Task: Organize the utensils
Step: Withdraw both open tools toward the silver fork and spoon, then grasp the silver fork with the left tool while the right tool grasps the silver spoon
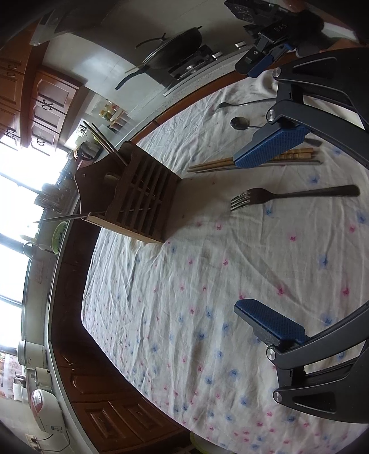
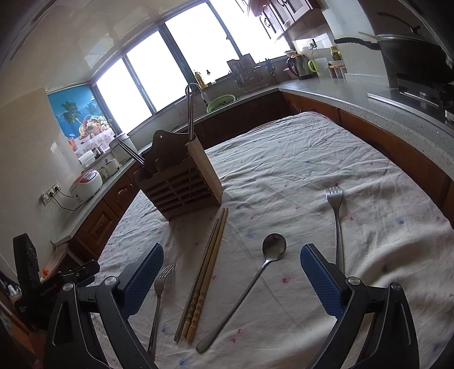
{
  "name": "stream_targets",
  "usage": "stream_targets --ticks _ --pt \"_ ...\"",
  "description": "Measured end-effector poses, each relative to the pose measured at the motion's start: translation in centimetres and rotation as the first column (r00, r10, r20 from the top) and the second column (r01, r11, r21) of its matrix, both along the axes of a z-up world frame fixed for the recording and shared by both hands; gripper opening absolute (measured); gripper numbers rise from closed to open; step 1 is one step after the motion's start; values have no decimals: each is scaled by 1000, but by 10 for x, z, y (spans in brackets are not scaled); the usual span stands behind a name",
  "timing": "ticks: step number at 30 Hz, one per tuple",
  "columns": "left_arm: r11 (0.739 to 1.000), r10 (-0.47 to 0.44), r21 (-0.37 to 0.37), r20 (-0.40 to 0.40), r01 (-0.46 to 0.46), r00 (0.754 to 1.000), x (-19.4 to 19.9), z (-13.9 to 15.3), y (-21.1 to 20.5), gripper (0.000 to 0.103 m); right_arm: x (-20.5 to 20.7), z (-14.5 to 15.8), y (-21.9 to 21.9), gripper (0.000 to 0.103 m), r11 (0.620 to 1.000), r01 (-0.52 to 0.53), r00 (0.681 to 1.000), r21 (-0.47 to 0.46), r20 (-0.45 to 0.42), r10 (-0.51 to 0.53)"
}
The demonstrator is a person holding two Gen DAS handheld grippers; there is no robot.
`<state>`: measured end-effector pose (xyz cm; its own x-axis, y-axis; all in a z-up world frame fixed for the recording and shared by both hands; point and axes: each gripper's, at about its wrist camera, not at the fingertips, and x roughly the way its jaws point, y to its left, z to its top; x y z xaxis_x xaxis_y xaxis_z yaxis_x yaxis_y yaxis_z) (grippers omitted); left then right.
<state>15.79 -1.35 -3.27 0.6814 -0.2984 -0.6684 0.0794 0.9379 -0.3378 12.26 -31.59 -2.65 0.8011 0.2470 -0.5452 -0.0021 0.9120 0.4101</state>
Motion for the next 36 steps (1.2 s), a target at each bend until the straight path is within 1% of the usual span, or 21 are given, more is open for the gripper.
stream_targets --ticks 4,12,14,16,17,22,24,27,30,31,32,33,34,35,36 --pt "1000 -22 22 -41 23 999 5 -10 -7 95 4 -7 1 98 1000 4 1000 -12 -20 -4" --pt "996 -69 52 -96 75 993 16 -24 -25 95 24 -27 8 97 996 12 995 -91 -94 -21" --pt "995 -83 53 -107 89 991 19 -26 -30 95 29 -30 9 92 993 15 994 -113 -107 -27" --pt "992 -101 60 -117 108 988 23 -27 -35 95 36 -34 8 84 993 18 991 -119 -127 -33" --pt "991 -110 66 -123 119 986 25 -29 -38 95 39 -36 7 83 992 19 990 -124 -138 -36" --pt "983 -144 91 -150 159 978 37 -36 -51 95 56 -46 6 65 989 18 980 -149 -195 -47" --pt "980 -158 97 -160 175 974 41 -38 -56 95 60 -49 8 64 987 14 977 -162 -209 -49" --pt "974 -184 101 -176 204 967 48 -42 -63 95 68 -53 9 55 985 3 971 -171 -236 -43" --pt "967 -206 108 -197 230 959 53 -48 -71 95 74 -60 8 54 984 -3 963 -180 -264 -45" --pt "965 -213 110 -198 237 957 54 -50 -74 94 77 -62 8 52 983 -5 961 -185 -271 -46" --pt "963 -218 115 -201 244 955 55 -52 -76 90 76 -62 8 51 981 -5 963 -195 -265 -47" --pt "960 -221 124 -207 249 953 56 -54 -79 87 77 -62 8 48 979 -7 963 -202 -267 -48" --pt "958 -220 137 -206 250 954 57 -56 -82 83 77 -61 8 41 979 -8 963 -204 -265 -48" --pt "956 -221 153 -193 252 956 56 -55 -84 81 78 -61 7 36 979 -8 963 -203 -266 -48" --pt "953 -226 158 -191 257 955 57 -55 -86 79 79 -61 5 23 979 -4 962 -202 -268 -51"
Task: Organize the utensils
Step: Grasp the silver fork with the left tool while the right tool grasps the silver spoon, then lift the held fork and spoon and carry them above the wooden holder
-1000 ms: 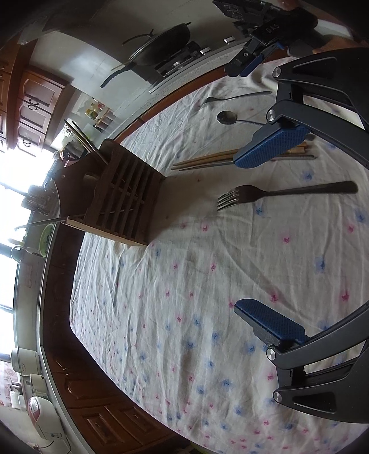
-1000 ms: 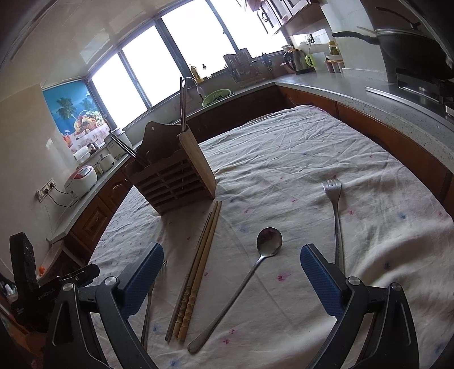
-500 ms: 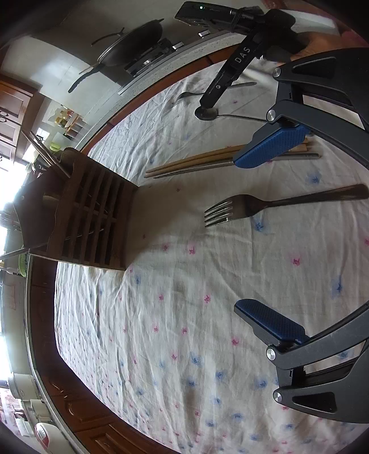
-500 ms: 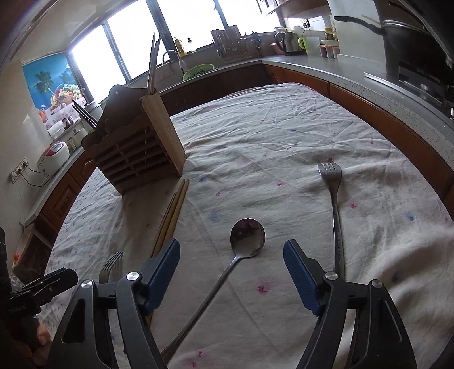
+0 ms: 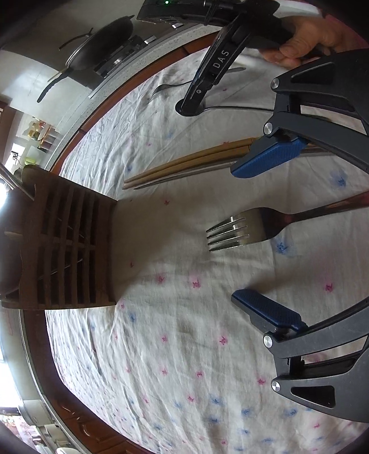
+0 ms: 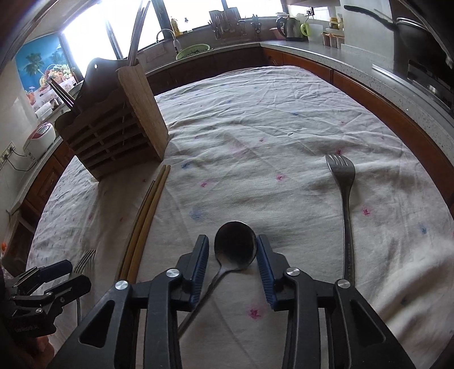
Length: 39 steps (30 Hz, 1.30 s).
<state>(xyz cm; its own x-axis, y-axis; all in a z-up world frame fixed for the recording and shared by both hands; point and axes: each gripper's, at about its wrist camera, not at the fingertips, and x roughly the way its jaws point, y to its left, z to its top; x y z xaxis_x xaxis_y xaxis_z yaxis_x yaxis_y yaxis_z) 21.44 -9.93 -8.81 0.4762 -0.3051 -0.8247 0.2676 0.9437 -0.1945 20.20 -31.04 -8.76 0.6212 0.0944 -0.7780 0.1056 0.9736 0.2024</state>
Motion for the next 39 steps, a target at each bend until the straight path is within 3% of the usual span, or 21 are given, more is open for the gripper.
stream_targets --ticks 1,3,5,6,12,23,31,39 --pt "1000 -2 6 7 2 1000 0 0 -1 73 1 -1 -2 12 1000 4 1000 8 -1 -4" --pt "1000 -9 5 10 9 1000 1 2 -1 59 0 0 -7 8 999 5 1000 37 10 -6" --pt "1000 -12 -6 3 12 1000 3 2 3 33 -2 3 -7 4 999 0 1000 45 23 -1" --pt "1000 -15 -15 -3 15 1000 3 2 4 27 -3 4 -7 3 998 -5 999 55 33 4" --pt "999 -24 -46 12 25 1000 -3 9 12 25 -10 18 -2 2 996 -39 996 81 80 32" --pt "994 9 -109 106 2 994 -28 50 35 21 -30 59 12 2 992 -90 980 85 185 74" --pt "989 57 -144 189 -29 980 -50 78 58 19 -48 93 21 2 992 -116 956 56 277 96" --pt "984 95 -169 234 -55 968 -61 94 72 19 -57 107 29 2 990 -134 941 36 319 116"
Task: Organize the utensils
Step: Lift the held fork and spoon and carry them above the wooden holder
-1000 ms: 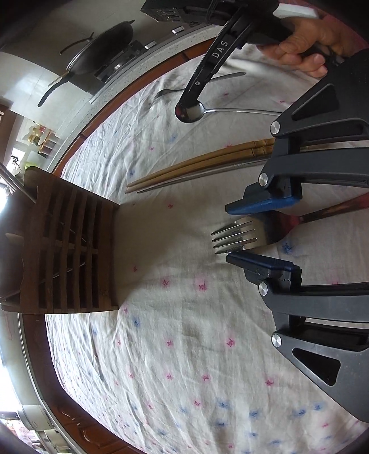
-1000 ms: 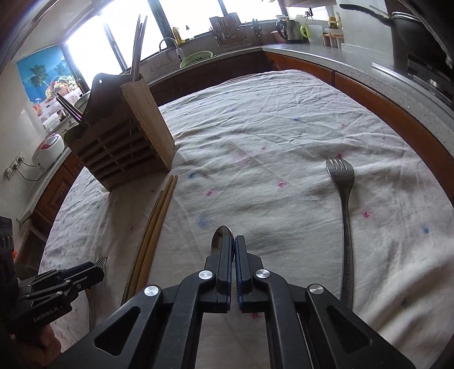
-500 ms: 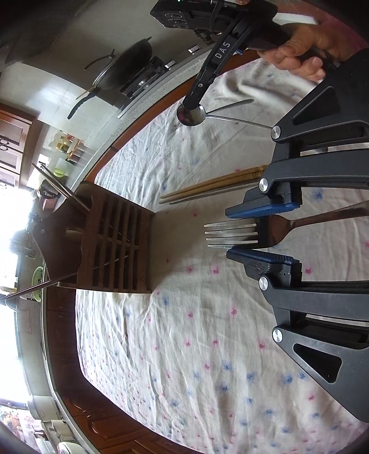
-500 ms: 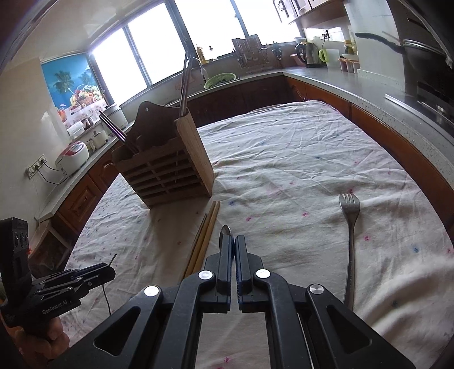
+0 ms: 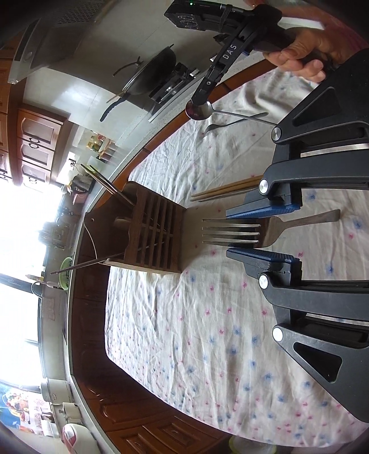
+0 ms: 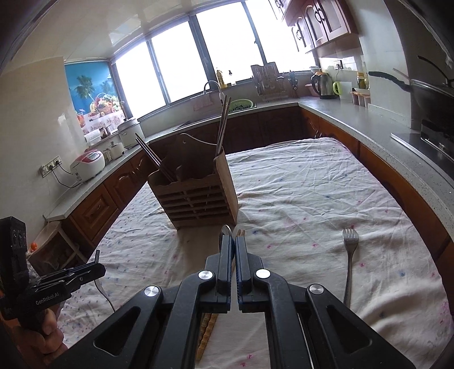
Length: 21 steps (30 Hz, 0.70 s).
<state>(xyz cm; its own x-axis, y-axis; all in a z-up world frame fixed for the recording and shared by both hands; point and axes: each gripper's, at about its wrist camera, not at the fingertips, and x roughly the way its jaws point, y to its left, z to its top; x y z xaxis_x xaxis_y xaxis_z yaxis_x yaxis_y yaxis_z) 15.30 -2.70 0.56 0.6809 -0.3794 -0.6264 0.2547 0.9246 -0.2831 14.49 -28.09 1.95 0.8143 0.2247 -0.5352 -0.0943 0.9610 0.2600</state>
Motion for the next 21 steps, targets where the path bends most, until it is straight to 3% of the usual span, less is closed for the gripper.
stream_targets --ticks 14,21 --pt "998 49 -29 71 -47 996 6 26 18 19 0 22 5 2 997 42 993 -60 108 -35" --pt "997 64 -37 88 -61 994 15 36 21 19 11 19 7 2 997 41 993 -68 115 -33"
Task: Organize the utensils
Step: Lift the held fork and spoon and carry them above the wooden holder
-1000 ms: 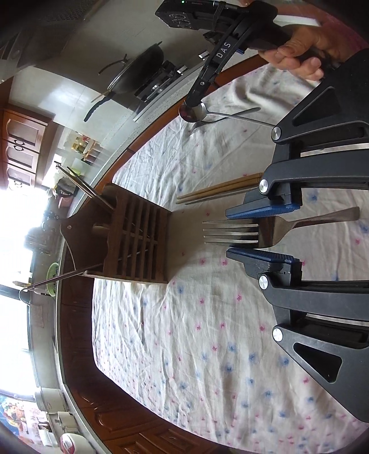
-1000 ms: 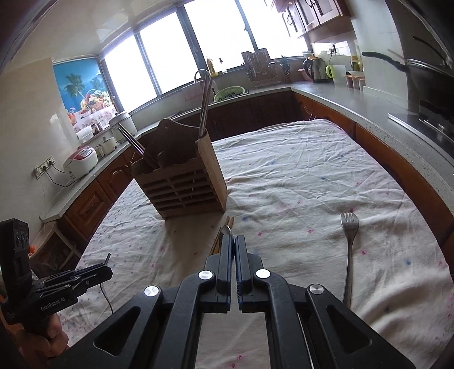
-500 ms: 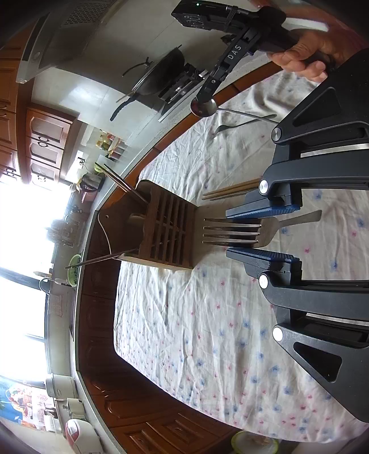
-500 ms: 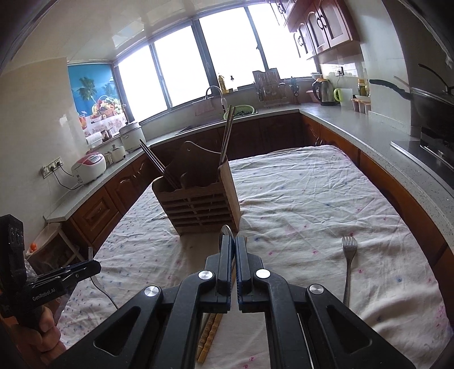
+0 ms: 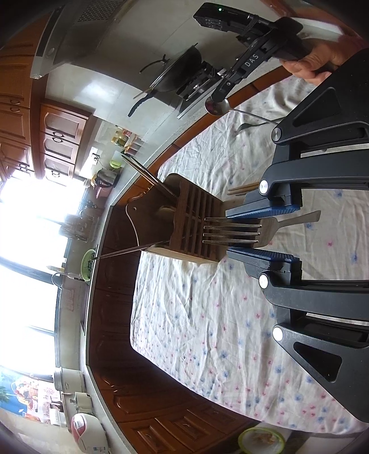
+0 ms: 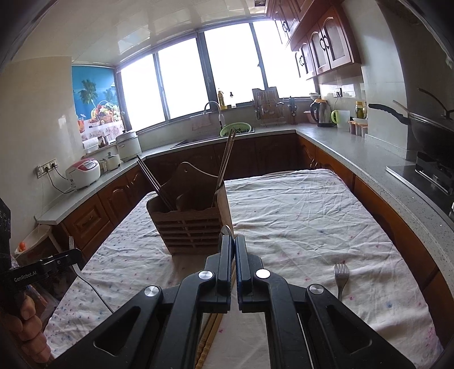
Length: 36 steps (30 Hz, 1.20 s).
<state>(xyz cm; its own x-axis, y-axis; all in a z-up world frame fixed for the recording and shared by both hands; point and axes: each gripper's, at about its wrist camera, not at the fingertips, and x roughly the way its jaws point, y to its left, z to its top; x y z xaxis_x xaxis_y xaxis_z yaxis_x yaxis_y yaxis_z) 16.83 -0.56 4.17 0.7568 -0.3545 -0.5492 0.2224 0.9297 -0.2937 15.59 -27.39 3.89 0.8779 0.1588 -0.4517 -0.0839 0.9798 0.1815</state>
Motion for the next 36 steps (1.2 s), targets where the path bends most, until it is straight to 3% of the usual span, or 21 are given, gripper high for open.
stream_targets --ticks 16,25,36 --pt "999 37 -8 101 -36 994 49 50 -1 19 51 28 14 2 995 74 986 -74 157 -62" --pt "996 93 -20 176 -91 980 90 82 2 19 89 60 24 2 986 135 949 -100 300 -100" --pt "992 128 -26 209 -126 970 145 92 -3 19 135 64 60 2 946 203 898 -254 432 -76"
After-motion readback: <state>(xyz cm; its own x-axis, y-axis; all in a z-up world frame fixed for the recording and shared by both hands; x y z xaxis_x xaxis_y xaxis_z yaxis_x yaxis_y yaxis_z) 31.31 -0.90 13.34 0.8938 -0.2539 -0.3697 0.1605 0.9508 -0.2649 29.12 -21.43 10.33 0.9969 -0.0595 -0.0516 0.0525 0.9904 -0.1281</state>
